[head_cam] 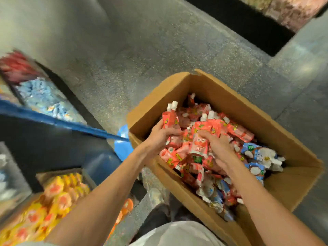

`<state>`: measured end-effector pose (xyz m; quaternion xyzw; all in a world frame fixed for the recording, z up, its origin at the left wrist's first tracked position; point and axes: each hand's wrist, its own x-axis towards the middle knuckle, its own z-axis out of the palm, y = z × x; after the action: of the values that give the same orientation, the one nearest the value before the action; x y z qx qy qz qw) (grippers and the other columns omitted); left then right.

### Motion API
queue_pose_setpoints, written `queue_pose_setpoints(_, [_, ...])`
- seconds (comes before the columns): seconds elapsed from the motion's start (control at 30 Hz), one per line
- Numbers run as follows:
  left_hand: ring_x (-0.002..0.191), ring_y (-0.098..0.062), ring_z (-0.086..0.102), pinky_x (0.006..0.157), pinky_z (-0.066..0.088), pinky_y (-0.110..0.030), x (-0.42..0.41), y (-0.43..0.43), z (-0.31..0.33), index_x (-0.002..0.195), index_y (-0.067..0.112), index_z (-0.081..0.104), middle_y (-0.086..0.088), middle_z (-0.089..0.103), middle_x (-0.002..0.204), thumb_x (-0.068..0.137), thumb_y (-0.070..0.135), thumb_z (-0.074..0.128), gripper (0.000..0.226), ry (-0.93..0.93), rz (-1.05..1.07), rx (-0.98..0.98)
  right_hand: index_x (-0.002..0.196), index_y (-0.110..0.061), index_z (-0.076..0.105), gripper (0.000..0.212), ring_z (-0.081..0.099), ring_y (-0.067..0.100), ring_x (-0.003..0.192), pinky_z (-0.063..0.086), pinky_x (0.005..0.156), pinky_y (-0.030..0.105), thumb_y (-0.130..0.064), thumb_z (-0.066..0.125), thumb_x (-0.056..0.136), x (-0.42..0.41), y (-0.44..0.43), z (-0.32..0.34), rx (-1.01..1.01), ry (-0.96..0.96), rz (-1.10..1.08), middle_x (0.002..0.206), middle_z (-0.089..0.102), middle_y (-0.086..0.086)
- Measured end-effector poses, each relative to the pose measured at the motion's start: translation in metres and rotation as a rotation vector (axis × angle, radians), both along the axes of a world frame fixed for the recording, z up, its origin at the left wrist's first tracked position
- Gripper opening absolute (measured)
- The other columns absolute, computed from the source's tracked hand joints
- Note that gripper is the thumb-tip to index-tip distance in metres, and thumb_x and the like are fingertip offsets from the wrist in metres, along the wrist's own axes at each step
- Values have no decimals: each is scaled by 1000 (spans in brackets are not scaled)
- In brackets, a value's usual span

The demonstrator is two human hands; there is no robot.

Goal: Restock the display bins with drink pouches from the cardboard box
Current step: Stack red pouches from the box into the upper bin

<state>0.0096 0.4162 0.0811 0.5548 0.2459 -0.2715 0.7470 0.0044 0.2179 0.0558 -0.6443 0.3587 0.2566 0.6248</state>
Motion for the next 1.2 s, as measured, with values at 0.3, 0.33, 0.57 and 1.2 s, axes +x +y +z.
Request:
queue_pose_setpoints(0.3, [73, -21, 68, 64, 56, -28, -164, 120, 103, 107, -3, 62, -16, 66, 93, 70, 5, 64, 38, -174, 428, -124, 77, -11, 70, 12, 65, 17, 65, 54, 68, 31, -3, 69, 86, -64, 190, 121, 252, -332, 456, 70, 71, 1])
queue_pose_setpoints(0.33, [72, -20, 68, 63, 56, -27, -189, 135, 113, 107, -3, 62, -17, 66, 93, 70, 6, 64, 39, -186, 489, -128, 77, -12, 71, 11, 66, 20, 68, 55, 70, 34, -5, 69, 86, -81, 213, 130, 267, -350, 527, 72, 71, 3])
queue_pose_setpoints(0.57, [81, -26, 71, 69, 60, -32, -421, 229, 161, 114, -6, 64, -21, 70, 102, 70, 6, 67, 46, -331, 879, -54, 86, -15, 70, 12, 62, 20, 69, 54, 75, 34, -24, 72, 78, -280, 361, 198, 482, -385, 973, 83, 68, 6])
queue_pose_setpoints(1.2, [76, -22, 73, 62, 57, -30, -807, 429, 279, 128, -4, 56, -14, 73, 98, 69, 1, 67, 60, -585, 1457, 407, 115, -13, 62, 28, 72, 20, 94, 58, 84, 39, -15, 73, 88, -651, 646, 300, 789, -671, 1440, 104, 74, 7])
